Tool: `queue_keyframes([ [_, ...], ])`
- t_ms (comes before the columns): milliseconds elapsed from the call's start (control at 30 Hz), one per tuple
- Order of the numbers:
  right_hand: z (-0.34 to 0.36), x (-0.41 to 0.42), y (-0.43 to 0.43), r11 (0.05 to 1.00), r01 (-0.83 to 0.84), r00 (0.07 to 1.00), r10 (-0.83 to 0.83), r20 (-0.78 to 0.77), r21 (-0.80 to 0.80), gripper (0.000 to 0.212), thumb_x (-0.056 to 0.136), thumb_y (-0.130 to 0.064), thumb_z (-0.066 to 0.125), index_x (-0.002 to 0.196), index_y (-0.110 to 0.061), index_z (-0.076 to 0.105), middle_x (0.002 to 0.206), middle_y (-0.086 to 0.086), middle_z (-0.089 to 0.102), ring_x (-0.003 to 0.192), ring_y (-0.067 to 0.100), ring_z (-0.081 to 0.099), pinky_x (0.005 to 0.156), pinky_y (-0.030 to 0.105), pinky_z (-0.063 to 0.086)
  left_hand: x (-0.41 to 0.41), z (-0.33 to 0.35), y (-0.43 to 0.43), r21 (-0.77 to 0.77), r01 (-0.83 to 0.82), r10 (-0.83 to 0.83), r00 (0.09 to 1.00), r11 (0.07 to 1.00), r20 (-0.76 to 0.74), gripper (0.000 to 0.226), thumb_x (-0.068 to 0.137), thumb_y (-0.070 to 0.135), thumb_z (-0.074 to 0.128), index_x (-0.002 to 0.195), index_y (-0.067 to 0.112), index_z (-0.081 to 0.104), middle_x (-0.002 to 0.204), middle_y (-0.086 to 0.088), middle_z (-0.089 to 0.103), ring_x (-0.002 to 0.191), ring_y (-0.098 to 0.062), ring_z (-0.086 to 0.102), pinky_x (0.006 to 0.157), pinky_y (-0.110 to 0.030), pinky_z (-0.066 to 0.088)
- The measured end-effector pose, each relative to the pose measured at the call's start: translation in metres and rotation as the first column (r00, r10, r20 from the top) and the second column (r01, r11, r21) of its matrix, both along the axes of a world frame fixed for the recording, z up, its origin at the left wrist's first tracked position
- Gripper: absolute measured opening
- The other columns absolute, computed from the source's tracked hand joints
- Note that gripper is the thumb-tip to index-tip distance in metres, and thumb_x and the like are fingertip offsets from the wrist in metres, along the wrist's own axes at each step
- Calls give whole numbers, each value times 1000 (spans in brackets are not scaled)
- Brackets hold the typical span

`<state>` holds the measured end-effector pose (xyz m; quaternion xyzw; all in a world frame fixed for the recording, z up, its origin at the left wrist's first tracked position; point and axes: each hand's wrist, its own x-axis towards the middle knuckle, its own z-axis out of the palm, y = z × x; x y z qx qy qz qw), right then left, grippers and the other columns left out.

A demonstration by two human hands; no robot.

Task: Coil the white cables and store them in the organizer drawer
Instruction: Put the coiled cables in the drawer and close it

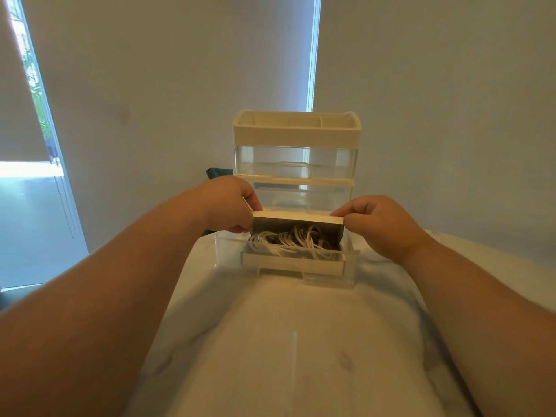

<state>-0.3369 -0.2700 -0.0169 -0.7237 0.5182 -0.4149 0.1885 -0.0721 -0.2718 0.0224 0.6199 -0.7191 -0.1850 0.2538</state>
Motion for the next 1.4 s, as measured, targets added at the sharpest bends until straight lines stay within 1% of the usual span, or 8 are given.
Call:
queue_keyframes([
  [100,0,0,1,1000,-10,1000,10,-7,11,22,83,-13,61,87,-27,78,90,2,74,88,19,66,83,38,56,2,0,1,18,8,-8,1000,1000,18,27,80,4,76,100,20,67,99,-4,68,84,-17,70,51,-13,53],
  [267,1,3,2,1000,-17,999,17,-38,6,20,83,-14,61,85,-26,77,87,3,72,85,21,65,77,37,56,4,-3,0,26,19,-21,998,999,60,24,79,4,75,96,19,69,96,-4,69,83,-16,70,73,-25,61],
  [400,1,1,1,999,-23,996,26,-87,35,15,81,-17,64,83,-27,76,85,0,71,83,20,66,77,38,58,3,-4,2,20,27,-29,989,999,142,23,76,7,76,93,22,71,93,-1,70,78,-12,68,60,-19,53],
  [600,2,2,-1,997,-19,992,28,-122,75,8,81,-20,71,84,-27,74,85,-5,71,84,14,66,72,25,50,3,-4,2,38,54,-59,983,998,171,25,71,13,85,85,25,69,91,3,69,77,-14,68,66,-22,55],
  [767,4,3,2,997,-10,990,20,-143,72,5,81,-25,75,84,-27,73,86,-6,72,85,12,66,74,26,53,5,-2,2,11,49,-50,965,999,256,28,66,33,89,85,30,69,92,7,67,84,-14,60,65,-25,43],
  [933,6,5,4,998,4,984,8,-181,69,9,78,-24,78,83,-28,72,86,-7,71,86,12,66,70,25,53,4,-2,2,8,49,-50,966,999,253,28,70,44,85,83,25,68,90,3,71,77,-15,66,63,-27,52],
  [1167,9,12,8,997,32,959,-10,-283,71,26,66,-32,89,79,-21,69,85,-5,70,82,14,65,69,34,57,-14,-8,8,-61,32,-10,941,998,337,41,69,49,84,77,21,55,82,3,61,72,-12,54,58,-24,40],
  [1400,9,33,13,987,146,863,-161,-478,-69,46,57,-46,88,75,-20,55,76,-2,59,71,14,54,56,28,40,-29,-10,13,-122,20,32,911,992,412,48,68,57,80,72,23,46,79,3,56,70,-10,50,55,-25,34],
])
